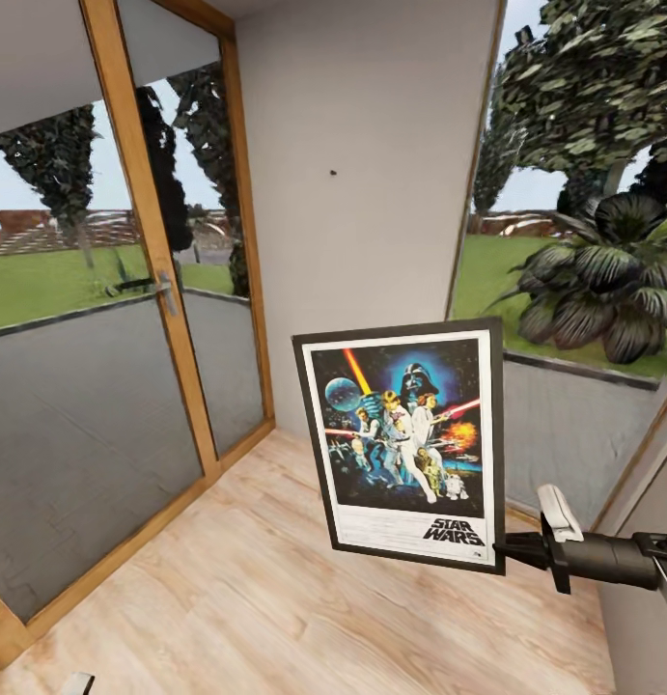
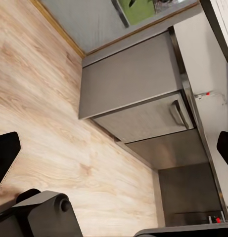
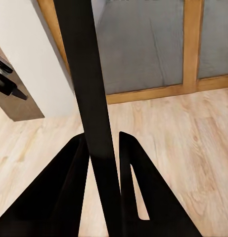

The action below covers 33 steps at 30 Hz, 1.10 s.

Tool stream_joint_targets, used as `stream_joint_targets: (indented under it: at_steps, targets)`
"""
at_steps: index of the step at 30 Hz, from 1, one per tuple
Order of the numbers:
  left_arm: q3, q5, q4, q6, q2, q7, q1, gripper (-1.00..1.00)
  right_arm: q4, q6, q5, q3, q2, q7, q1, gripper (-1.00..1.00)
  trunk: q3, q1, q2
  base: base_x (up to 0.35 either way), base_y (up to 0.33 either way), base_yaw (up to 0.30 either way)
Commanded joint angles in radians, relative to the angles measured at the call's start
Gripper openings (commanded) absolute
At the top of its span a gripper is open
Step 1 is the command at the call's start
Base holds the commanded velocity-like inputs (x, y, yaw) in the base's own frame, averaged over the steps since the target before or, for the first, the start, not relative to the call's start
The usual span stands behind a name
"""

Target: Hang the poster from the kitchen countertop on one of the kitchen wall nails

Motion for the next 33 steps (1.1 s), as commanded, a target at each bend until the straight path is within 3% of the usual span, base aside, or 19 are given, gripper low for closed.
stream_joint_targets:
  at_steps: [1,21,33]
  targets:
    - [-0.008,0.008,-0.001,0.006,0.0,-0.002,0.0,1.0,0.0,0.013,-0.001,0.0,0.0,0.005,-0.001,-1.0,-0.002,0.001,-0.002,0.138,0.332,-0.171]
    - [-0.008,0.008,-0.002,0.006,0.0,-0.002,0.0,1.0,0.0,0.013,-0.001,0.0,0.0,0.005,-0.001,-1.0,0.016,0.001,-0.002,0.113,0.16,-0.252]
    - [-0.008,0.008,-0.001,0.006,0.0,-0.002,0.0,1.0,0.0,0.014,-0.001,-0.001,0.0,0.005,-0.001,-1.0,0.018,0.001,-0.002,0.182,0.272,-0.047]
